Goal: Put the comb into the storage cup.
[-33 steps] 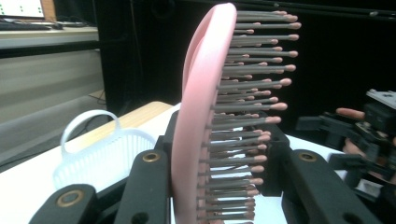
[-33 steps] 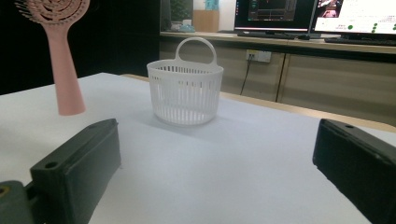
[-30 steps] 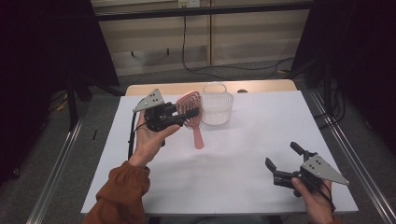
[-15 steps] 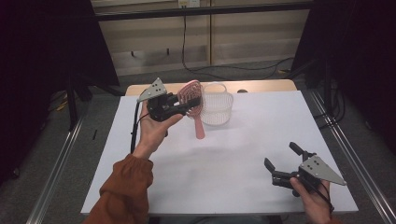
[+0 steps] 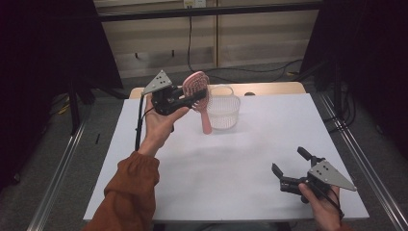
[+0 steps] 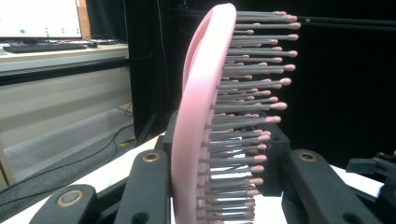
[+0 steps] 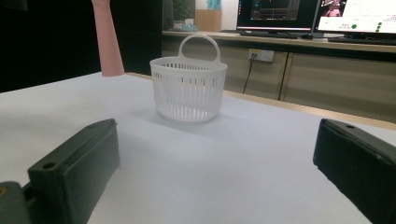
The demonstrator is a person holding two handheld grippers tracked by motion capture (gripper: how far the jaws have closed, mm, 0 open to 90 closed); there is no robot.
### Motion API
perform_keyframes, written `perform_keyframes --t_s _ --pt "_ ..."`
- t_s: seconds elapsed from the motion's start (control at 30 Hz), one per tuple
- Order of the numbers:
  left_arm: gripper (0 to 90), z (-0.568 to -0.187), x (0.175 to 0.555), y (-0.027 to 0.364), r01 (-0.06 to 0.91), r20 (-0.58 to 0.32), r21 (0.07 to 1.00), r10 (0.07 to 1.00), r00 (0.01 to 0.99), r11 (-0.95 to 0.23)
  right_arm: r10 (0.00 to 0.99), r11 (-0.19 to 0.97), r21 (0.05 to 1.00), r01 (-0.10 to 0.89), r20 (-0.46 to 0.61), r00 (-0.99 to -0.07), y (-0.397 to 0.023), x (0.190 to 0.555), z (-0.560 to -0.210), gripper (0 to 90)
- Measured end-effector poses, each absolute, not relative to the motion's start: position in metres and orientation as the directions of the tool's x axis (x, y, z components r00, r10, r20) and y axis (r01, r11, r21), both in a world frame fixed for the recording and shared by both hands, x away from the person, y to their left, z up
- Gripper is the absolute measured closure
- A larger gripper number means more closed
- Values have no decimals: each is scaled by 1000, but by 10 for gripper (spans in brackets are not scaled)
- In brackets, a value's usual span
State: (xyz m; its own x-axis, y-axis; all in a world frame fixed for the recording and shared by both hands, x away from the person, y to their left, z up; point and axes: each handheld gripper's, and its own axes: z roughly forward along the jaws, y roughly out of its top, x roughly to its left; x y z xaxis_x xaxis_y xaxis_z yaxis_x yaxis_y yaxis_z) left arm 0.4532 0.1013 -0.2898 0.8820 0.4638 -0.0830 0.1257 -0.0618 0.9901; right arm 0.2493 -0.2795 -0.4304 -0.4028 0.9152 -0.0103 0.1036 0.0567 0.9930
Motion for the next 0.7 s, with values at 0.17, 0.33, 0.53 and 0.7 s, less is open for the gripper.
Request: perform_keyframes --t_s 0.17,0.33,0.53,0.7 --pt "641 -289 459 100 123 -79 991 483 872 -61 915 52 993 110 -4 -403 -279 249 -431 2" --pt "641 -286 464 100 130 -92 991 498 862 -43 914 50 993 105 -3 -405 -279 249 -431 2" --pt "641 -275 463 97 103 -77 994 508 858 -24 916 56 994 94 -14 -402 -279 249 -430 4" --pt "642 -267 470 94 93 -68 995 514 855 -23 914 58 993 98 -14 -406 -279 249 -430 5"
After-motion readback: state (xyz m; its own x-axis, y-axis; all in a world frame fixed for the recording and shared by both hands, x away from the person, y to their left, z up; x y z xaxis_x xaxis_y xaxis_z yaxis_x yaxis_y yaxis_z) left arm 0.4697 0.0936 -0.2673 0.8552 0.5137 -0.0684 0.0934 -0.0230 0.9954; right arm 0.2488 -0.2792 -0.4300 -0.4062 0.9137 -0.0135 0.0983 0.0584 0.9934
